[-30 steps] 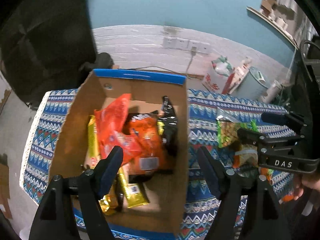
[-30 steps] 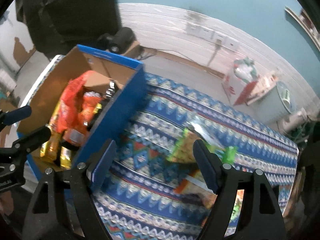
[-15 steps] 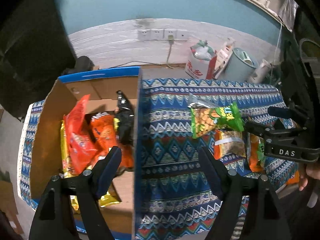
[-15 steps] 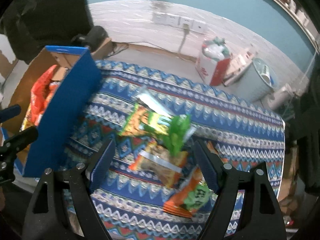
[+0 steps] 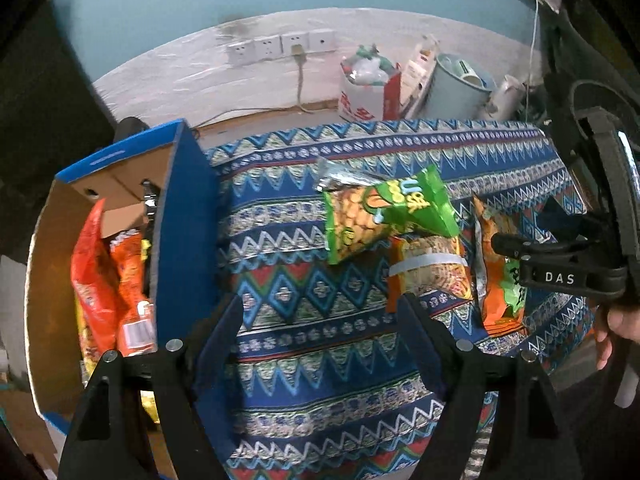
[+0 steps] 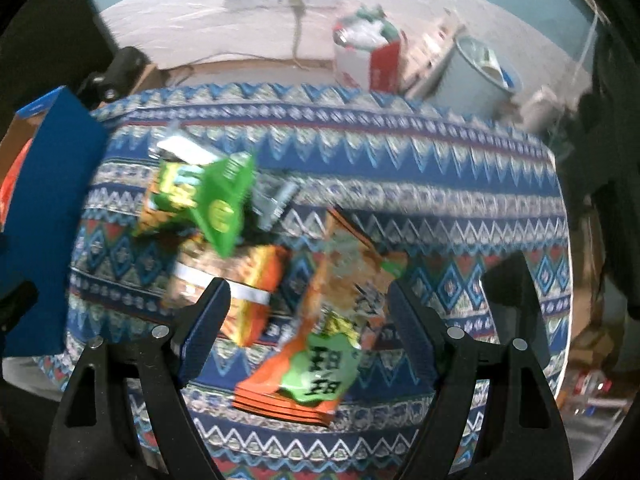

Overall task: Organize snacks
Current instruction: 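Move both tools back over the remaining snacks on the table, then grasp the striped cracker pack with the left tool while the right tool grasps the orange-green bag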

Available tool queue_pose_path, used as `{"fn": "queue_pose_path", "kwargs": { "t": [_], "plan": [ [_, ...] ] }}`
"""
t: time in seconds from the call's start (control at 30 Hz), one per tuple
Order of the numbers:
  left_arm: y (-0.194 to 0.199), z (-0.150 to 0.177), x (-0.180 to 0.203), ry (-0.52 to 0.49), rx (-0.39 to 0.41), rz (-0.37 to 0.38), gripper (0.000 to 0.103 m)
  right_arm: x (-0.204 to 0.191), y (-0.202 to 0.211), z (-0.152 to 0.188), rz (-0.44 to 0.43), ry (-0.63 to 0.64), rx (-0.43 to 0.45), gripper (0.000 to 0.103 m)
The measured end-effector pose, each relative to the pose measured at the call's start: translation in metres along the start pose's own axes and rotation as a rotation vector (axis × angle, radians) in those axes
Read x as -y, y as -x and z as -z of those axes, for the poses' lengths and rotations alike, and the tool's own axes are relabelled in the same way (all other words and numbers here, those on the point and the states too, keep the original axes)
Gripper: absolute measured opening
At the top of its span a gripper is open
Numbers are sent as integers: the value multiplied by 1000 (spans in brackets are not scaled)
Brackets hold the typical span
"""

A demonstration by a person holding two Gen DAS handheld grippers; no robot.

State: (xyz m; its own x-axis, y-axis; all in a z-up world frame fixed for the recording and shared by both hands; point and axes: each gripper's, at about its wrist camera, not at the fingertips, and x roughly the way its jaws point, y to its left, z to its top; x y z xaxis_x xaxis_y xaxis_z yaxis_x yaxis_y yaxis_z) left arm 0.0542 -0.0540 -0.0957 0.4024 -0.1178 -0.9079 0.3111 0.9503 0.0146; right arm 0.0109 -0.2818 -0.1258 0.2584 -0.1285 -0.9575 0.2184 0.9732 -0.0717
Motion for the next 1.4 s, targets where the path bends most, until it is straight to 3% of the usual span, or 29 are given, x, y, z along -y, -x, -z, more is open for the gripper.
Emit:
{"fn": "queue_pose_path", "kwargs": {
  "t": [0.37,0.67,0.7,0.73,0.83,1.07,1.4],
  "plan": [
    [-39,-5,33,-10,-78,48,80,31,-42,14,-23,-94,-78,79],
    [-64,-15,46,40,-138,96,80,32,-64,22,-43,-29,-99,79],
    [-67,-16,48,45,-144,104,80,31,-65,24,-46,-9,-98,72],
    [-70,-17,50,51,-151,113,81,32,-67,25,-46,3,-99,59],
    [-76,-21,59,65,-163,139,81,29,-69,32,-35,40,-97,40],
    [-91,-27,77,68,-193,164,82,52,-59,32,51,36,-48,34],
    [-116,-31,96,66,-243,158,82,85,-54,10,55,12,-32,33]
  ]
}}
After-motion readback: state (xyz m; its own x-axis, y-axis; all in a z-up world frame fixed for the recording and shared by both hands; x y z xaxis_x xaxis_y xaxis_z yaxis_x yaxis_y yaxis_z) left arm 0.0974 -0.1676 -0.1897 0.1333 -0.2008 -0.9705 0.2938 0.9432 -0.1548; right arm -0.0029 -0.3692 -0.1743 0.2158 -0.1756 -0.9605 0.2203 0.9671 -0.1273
